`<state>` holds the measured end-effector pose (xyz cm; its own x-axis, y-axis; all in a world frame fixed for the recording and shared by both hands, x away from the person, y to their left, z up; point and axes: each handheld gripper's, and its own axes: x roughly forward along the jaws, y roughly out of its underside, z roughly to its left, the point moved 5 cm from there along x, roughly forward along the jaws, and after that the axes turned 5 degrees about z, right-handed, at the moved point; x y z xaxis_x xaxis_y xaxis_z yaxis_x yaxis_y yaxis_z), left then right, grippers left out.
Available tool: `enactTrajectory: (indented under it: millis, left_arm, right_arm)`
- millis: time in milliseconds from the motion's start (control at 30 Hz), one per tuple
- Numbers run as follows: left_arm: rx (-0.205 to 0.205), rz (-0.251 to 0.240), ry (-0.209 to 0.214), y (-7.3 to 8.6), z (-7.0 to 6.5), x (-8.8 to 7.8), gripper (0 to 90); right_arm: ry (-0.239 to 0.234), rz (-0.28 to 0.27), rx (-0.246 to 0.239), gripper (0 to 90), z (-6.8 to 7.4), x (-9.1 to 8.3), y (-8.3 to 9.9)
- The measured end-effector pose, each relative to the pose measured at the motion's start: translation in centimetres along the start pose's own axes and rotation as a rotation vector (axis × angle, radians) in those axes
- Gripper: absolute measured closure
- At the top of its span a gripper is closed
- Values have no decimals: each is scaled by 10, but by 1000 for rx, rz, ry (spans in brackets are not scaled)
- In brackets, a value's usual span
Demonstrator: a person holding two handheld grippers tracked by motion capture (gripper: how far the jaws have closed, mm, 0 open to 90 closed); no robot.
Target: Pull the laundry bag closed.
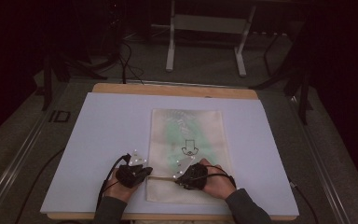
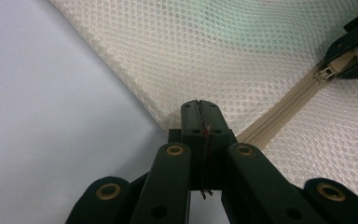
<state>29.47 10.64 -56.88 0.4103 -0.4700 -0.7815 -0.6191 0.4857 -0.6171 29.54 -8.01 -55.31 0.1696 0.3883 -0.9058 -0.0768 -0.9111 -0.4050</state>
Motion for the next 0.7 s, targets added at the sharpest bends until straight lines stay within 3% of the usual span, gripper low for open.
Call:
enactTrajectory:
  millis: [700]
  left_arm:
    - [3,1,-7,0,-1,0,897]
  right_arm:
    - [24,35,17,824,-4,-14,25]
